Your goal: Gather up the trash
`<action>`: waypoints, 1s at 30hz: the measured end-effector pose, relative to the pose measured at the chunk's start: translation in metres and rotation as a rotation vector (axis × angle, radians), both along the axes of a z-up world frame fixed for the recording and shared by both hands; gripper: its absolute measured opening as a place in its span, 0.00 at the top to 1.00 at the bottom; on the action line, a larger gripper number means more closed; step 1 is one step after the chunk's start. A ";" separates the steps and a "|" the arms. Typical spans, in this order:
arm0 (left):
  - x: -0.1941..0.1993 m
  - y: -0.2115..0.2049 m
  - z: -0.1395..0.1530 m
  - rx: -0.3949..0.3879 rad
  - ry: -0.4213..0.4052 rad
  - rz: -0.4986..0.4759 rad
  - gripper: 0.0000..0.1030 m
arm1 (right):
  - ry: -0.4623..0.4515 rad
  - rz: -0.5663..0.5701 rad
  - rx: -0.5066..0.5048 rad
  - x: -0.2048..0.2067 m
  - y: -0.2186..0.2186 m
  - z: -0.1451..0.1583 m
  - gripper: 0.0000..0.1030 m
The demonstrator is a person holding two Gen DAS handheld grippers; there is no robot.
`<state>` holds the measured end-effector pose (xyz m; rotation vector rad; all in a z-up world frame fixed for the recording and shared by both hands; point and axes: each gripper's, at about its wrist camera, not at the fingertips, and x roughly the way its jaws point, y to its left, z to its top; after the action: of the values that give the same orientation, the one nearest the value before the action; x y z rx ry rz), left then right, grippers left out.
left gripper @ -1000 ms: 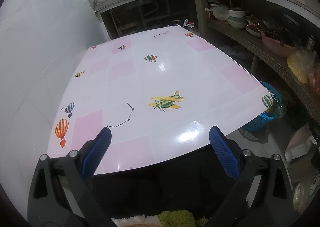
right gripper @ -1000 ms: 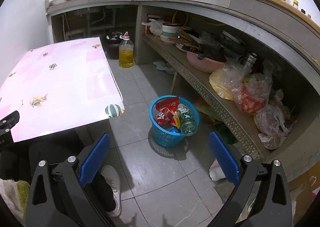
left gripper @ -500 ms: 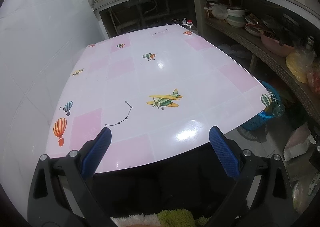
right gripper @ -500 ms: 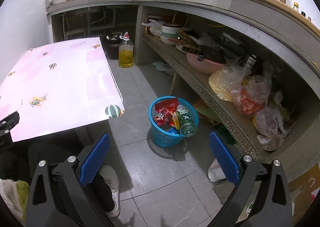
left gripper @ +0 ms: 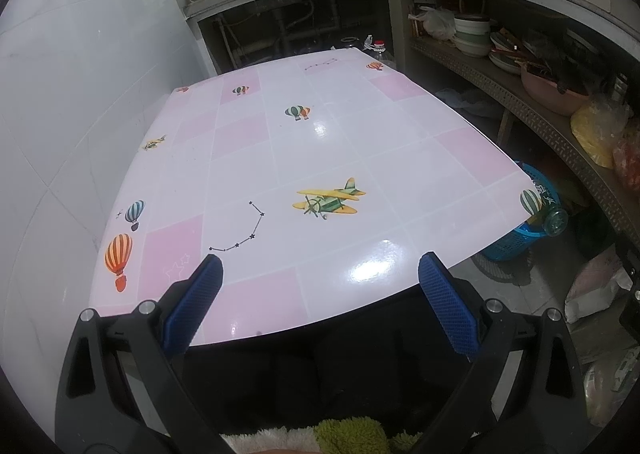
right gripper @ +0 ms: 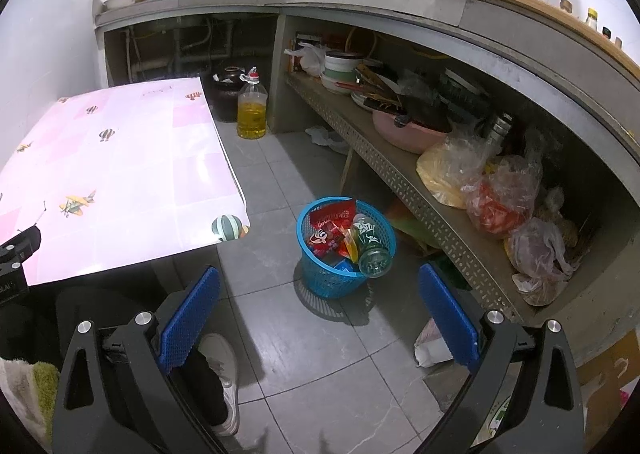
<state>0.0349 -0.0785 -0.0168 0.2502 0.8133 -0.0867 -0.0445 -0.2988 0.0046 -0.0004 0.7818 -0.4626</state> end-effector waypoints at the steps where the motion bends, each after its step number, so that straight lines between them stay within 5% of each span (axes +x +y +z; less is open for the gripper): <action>1: 0.000 0.000 0.000 -0.001 -0.001 0.000 0.08 | 0.000 0.000 -0.001 0.000 -0.001 0.000 0.06; 30: -0.003 -0.004 0.001 -0.004 0.000 0.001 0.08 | -0.002 0.002 -0.003 0.001 0.001 0.002 0.06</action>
<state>0.0319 -0.0826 -0.0155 0.2463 0.8136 -0.0869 -0.0436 -0.2976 0.0064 -0.0038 0.7791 -0.4617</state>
